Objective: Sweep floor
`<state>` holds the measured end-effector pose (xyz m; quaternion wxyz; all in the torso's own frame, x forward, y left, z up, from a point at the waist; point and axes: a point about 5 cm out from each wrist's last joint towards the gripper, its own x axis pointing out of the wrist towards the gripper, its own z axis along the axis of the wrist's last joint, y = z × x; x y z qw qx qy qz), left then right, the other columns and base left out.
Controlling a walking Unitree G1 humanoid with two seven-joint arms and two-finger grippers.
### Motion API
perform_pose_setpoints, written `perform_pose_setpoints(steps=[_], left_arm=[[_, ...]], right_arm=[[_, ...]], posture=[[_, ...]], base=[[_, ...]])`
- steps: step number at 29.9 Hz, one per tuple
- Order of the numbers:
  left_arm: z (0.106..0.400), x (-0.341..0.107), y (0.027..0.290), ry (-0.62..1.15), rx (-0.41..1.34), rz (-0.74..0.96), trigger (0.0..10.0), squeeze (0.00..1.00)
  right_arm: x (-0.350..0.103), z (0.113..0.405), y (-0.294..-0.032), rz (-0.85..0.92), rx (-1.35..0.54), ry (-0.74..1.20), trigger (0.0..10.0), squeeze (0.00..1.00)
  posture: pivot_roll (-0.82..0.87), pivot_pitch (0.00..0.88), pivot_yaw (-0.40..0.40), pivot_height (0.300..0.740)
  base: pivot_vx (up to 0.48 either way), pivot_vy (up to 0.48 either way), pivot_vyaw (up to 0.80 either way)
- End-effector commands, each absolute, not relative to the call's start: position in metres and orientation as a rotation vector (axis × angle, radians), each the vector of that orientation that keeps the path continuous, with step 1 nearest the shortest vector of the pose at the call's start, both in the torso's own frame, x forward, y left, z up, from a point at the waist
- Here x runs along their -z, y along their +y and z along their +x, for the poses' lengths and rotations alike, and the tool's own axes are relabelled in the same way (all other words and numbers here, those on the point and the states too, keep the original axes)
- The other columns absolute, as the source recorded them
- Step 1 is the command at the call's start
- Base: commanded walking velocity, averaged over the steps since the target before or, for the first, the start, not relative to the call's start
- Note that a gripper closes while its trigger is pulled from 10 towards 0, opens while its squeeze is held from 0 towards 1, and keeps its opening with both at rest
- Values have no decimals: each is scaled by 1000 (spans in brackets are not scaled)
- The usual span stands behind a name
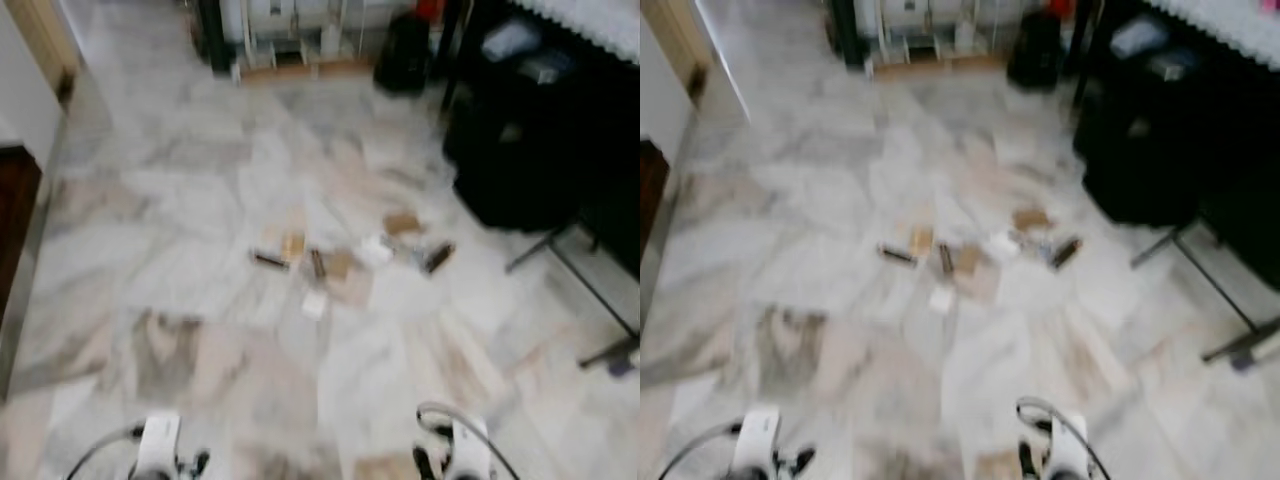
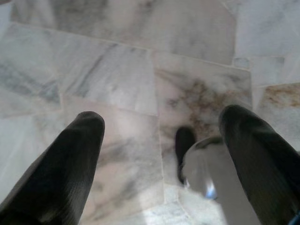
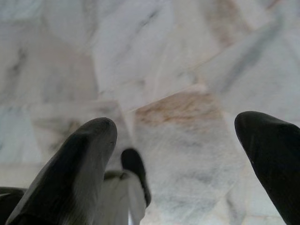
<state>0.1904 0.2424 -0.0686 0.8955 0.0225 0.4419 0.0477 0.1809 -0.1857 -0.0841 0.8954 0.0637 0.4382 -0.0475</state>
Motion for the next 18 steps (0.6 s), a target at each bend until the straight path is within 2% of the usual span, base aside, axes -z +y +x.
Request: perform_pose_setpoints(steps=[1,7,18], left_arm=[[186,72,240,927,-104,31,10000,0],[187,71,240,922,-107,25,10000,0],[188,70,241,915,-116,16,10000,0]], right_arm=[[85,178,-188,123,104,915,10000,0],[85,178,-188,123,105,915,10000,0],[85,177,-187,124,101,916,10000,0]], posture=[[-19,59,-24,740],[-21,64,-24,740],[-18,73,-28,740]], base=[[0,0,-638],[0,0,-324],[0,0,-555]])
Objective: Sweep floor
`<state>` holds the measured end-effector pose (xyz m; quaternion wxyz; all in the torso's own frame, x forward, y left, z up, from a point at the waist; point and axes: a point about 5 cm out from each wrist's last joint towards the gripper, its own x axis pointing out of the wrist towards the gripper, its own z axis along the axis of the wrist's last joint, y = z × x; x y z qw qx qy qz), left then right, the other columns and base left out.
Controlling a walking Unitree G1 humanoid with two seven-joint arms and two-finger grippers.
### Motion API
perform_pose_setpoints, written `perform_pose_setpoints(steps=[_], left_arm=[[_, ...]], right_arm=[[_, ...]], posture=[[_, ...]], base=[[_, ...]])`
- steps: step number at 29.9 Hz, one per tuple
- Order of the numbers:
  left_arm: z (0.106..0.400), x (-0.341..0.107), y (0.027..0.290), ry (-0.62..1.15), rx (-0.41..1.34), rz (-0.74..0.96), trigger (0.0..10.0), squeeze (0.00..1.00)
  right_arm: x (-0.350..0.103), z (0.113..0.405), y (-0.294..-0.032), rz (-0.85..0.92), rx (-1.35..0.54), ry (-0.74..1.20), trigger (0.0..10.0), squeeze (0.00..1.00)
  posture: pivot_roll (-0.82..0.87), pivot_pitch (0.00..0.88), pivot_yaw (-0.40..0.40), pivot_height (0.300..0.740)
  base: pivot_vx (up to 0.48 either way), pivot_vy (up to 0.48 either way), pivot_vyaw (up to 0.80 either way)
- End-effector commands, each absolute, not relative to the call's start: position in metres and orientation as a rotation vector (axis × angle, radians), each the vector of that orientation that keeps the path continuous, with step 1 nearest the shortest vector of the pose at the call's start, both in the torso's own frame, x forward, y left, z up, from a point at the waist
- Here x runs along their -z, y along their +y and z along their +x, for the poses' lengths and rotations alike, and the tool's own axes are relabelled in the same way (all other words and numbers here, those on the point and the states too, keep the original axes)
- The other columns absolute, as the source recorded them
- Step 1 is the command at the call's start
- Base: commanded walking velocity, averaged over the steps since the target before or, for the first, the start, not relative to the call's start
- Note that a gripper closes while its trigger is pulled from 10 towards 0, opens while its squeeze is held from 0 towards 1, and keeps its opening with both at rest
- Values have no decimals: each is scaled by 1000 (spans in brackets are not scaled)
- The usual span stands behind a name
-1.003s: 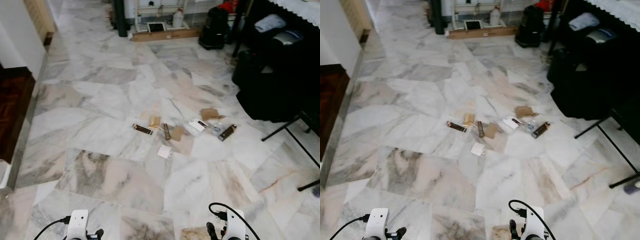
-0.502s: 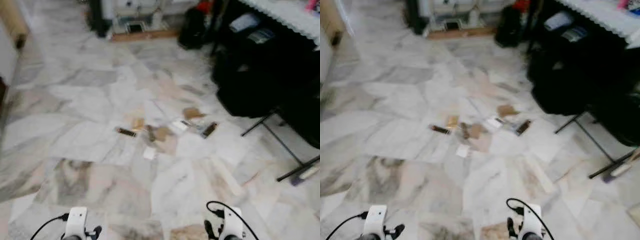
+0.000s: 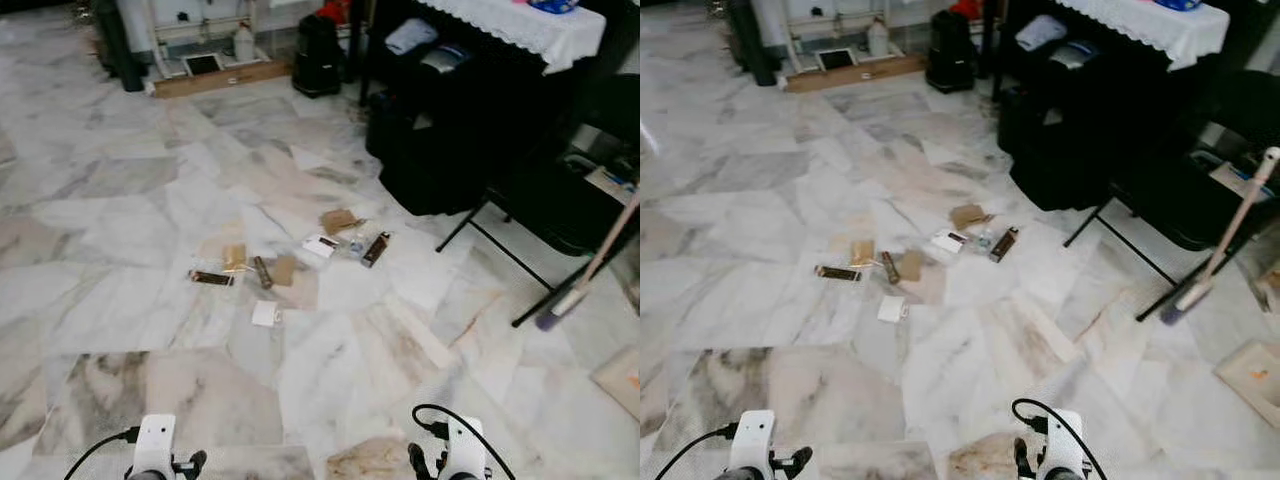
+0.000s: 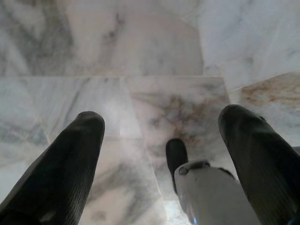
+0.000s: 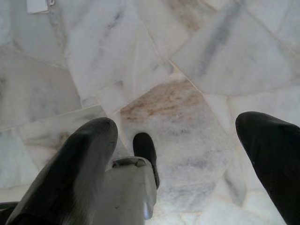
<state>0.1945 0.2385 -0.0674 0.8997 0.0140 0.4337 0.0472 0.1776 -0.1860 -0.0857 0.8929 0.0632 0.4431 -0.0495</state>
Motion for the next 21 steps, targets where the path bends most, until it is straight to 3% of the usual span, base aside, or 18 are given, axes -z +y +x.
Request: perform_pose_setpoints(steps=[1,8,21], left_arm=[[188,70,241,914,-114,24,10000,0],[189,69,242,909,-115,27,10000,0],[188,69,243,906,-127,19,10000,0]], right_arm=[[85,178,-187,123,99,915,10000,0],[85,178,-186,121,93,914,10000,0],[85,178,-186,121,90,913,10000,0]], posture=[[-17,74,-28,740],[-15,76,-27,740],[-14,83,-28,740]], base=[[0,0,-569],[0,-200,-570],[0,0,-566]])
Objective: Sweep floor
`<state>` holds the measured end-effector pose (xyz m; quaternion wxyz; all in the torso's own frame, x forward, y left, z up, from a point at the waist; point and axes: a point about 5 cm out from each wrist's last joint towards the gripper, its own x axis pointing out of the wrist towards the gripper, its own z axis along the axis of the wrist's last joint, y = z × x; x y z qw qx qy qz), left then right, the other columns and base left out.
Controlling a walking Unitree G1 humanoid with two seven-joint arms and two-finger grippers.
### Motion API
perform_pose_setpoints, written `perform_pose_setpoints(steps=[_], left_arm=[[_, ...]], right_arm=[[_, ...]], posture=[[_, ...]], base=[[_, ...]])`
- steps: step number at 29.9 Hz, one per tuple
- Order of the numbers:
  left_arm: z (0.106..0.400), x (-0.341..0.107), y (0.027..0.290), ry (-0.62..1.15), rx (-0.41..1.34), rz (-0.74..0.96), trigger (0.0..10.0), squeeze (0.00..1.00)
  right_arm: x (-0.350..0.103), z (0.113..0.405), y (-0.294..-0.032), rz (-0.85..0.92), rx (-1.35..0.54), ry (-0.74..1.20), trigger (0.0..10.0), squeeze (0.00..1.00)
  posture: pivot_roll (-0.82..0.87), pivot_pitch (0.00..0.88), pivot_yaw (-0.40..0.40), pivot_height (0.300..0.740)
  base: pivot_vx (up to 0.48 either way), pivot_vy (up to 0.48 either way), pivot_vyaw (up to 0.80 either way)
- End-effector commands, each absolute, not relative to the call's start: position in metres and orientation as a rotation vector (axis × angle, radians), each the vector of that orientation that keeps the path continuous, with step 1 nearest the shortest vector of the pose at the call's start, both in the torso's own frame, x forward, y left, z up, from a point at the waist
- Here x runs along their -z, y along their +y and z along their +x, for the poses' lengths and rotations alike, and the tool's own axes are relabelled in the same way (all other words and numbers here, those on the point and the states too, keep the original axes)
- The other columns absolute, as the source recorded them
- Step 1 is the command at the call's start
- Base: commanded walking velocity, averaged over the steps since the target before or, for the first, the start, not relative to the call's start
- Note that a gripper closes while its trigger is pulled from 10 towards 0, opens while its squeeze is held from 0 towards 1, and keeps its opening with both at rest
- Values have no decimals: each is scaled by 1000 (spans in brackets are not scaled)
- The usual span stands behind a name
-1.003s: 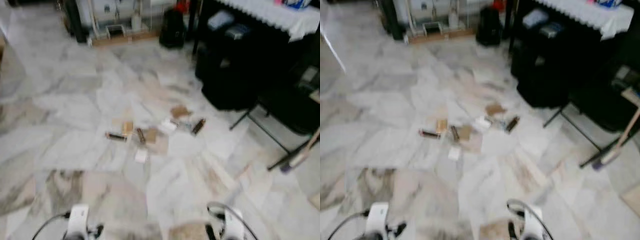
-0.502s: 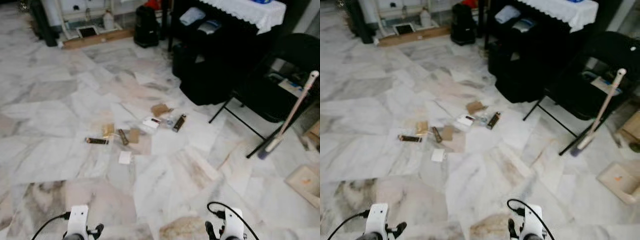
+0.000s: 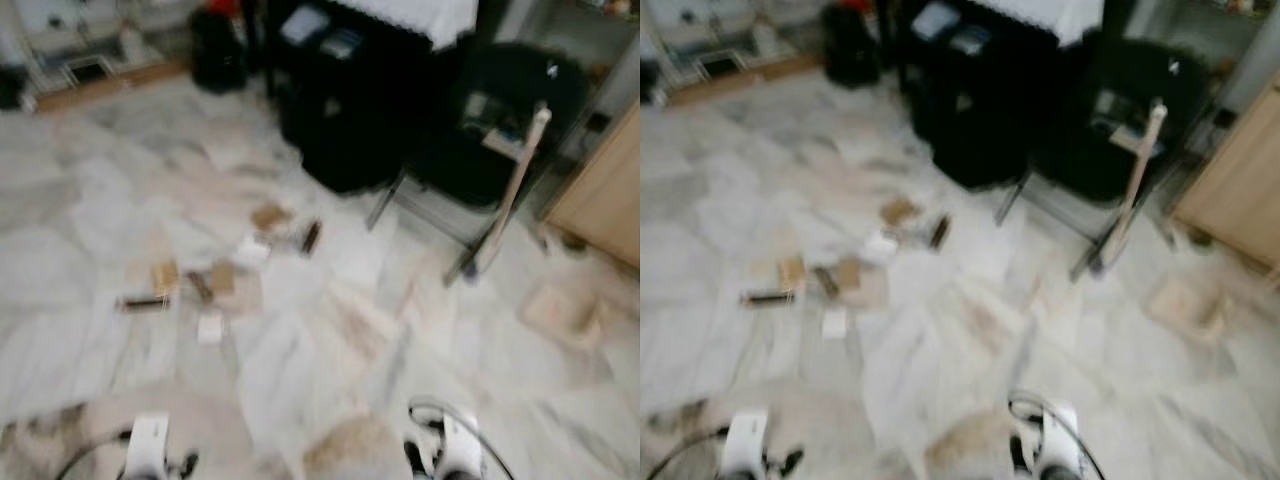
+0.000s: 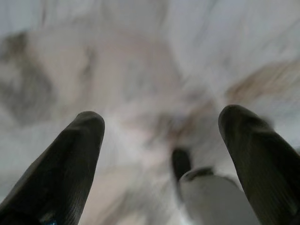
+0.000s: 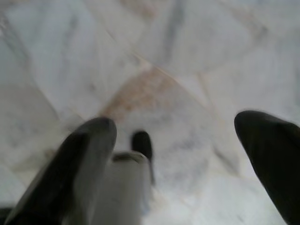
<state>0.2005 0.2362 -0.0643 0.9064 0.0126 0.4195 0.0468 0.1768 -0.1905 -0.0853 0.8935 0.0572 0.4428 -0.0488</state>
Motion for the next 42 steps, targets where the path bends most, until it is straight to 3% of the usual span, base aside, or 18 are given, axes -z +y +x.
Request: perform_pose_setpoints(steps=[1,42], left_arm=[[188,69,243,904,-128,17,10000,0],[191,68,244,893,-129,14,10000,0]], right_arm=[[85,178,-186,121,90,912,10000,0],[83,183,-183,117,80,895,10000,0]], posture=[[-14,83,-28,740],[-11,77,-27,740]], base=[[0,0,-563],[0,0,-555]])
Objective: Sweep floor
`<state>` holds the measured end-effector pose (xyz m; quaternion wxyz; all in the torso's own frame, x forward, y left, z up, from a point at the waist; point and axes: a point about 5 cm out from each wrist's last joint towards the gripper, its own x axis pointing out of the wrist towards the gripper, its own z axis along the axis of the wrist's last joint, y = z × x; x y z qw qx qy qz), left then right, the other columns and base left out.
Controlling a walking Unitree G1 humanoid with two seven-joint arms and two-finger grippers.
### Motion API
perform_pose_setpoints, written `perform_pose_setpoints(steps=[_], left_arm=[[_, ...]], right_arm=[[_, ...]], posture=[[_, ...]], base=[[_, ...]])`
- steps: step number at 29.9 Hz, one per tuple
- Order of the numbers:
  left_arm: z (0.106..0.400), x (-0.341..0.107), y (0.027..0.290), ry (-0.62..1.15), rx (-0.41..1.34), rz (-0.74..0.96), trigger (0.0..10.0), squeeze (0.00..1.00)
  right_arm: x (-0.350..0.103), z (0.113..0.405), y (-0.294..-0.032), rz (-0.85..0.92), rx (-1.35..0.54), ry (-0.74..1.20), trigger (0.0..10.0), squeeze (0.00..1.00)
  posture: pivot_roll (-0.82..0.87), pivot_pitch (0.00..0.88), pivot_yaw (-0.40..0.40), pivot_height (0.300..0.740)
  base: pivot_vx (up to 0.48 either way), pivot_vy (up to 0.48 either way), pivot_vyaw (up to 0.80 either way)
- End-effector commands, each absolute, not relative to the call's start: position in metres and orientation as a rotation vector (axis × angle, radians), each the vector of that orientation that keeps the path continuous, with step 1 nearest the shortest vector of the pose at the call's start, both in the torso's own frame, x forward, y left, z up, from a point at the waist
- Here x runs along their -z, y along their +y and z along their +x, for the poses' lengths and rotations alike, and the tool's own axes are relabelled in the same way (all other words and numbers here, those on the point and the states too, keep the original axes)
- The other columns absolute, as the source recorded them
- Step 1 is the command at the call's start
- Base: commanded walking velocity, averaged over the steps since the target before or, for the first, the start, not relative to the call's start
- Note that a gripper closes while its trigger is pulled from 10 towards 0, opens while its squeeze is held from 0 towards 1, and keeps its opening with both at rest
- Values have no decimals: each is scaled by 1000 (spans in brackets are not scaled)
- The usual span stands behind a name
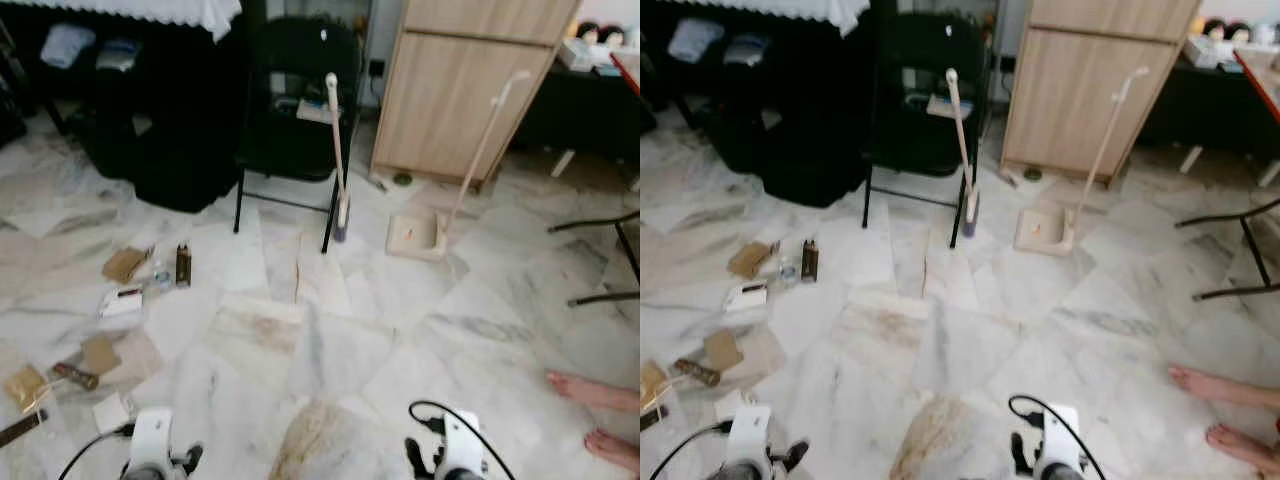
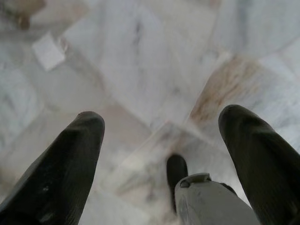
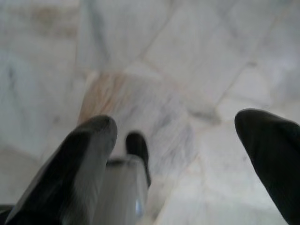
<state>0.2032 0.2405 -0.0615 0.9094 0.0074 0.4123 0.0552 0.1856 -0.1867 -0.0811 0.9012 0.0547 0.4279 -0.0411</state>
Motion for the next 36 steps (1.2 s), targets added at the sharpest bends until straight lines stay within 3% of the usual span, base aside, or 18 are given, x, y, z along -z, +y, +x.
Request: perform_pose_setpoints(steps=[1,15,36], left_arm=[[191,68,244,893,-129,14,10000,0],[193,66,245,888,-128,15,10000,0],[190,67,247,901,-128,20,10000,0]], right_arm=[[83,183,-183,117,80,895,10000,0],[84,182,-182,125,85,899,10000,0],[84,180,-183,128,101,890,10000,0]], posture=[[-11,77,-27,740],[-12,77,-20,740],[-10,85,-17,740]], base=[[0,0,-556],[0,0,-553],[0,0,0]])
